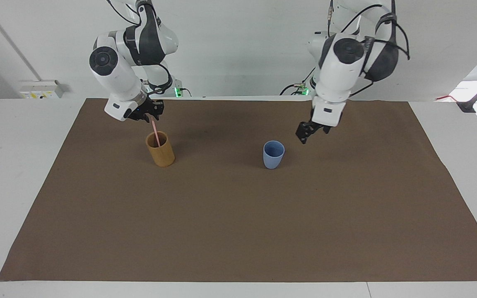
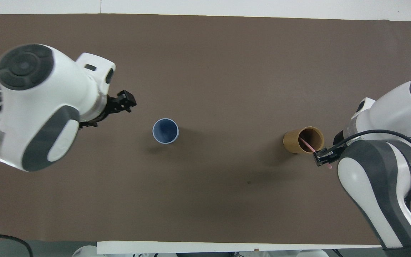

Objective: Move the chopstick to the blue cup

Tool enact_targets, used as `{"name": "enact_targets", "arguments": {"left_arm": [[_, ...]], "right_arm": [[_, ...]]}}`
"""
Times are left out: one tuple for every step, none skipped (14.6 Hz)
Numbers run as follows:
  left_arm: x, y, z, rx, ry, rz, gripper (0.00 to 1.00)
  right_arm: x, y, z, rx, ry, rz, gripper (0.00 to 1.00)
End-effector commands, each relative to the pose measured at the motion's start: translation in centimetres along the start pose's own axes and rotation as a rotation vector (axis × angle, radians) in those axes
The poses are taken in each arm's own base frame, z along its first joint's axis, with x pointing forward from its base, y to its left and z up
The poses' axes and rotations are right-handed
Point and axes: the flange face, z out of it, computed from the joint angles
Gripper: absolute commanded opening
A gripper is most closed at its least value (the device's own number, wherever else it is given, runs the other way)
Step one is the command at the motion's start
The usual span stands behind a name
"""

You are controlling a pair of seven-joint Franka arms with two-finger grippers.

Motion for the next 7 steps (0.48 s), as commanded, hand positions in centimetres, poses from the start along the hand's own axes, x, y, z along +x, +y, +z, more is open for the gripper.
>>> {"name": "enact_targets", "arguments": {"left_arm": [[4.4,-9.0,-2.6,0.01,-0.044,0.094,1.0],[5.8,-11.8,-4.4,0.005,-0.055,0.147,1.0],[6.7,-14.1,-5.4,-0.002,-0.056,0.168,1.0],[7.4,-15.8,-5.9,-0.007,-0.05,0.167,1.0],[7.6,-16.5,-6.5,-0.011,-0.039,0.168,1.0],[7.7,-16.7,-6.6,-0.011,-0.037,0.176,1.0],[7.8,-16.8,-6.6,-0.013,-0.031,0.177,1.0]], "right_arm": [[-0.2,0.2,0.3,0.001,-0.003,0.032,0.27],[-0.3,0.1,0.6,-0.001,-0.01,0.039,0.2],[-0.3,0.1,0.6,-0.001,-0.013,0.049,0.14],[-0.3,0.1,0.6,0.0,-0.016,0.053,0.04],[-0.4,0.2,0.5,-0.004,-0.021,0.053,0.0],[-0.4,0.3,0.2,-0.028,-0.033,0.047,0.0],[-0.1,0.3,-1.2,-0.054,-0.048,0.042,0.0]]}}
